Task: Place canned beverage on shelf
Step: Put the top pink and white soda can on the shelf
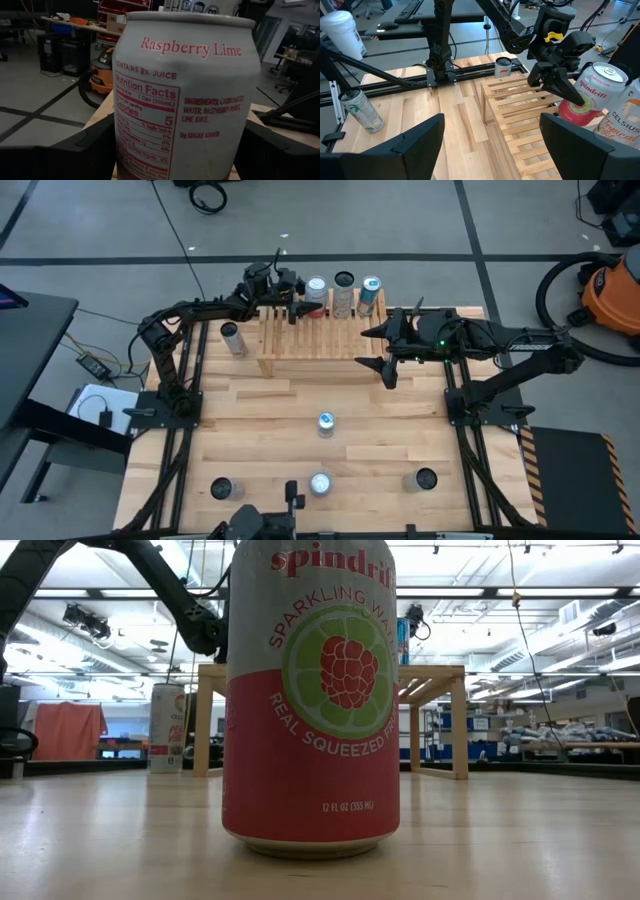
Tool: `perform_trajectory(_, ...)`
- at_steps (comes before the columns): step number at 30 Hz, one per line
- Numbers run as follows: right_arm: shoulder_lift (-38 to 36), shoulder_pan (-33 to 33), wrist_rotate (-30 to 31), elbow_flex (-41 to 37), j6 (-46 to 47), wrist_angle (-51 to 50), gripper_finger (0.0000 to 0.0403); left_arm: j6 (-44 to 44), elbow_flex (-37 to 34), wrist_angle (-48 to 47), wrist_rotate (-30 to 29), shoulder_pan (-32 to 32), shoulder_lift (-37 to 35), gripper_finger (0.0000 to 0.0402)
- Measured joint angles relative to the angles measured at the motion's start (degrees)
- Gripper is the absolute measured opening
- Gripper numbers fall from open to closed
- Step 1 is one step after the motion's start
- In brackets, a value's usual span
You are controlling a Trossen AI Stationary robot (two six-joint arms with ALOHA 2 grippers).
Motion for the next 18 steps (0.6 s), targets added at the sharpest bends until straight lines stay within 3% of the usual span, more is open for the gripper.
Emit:
perform_trajectory(11, 0.0, 0.0, 0.0, 0.0, 0.0, 0.0, 0.0336, -1.0, -0.2, 2.7, -0.5, -0.7, 0.1, 0.0315)
perform_trajectory(18, 0.0, 0.0, 0.0, 0.0, 0.0, 0.0, 0.0336, -2.1, -0.2, 3.5, -4.1, -1.8, 0.2, 0.0315)
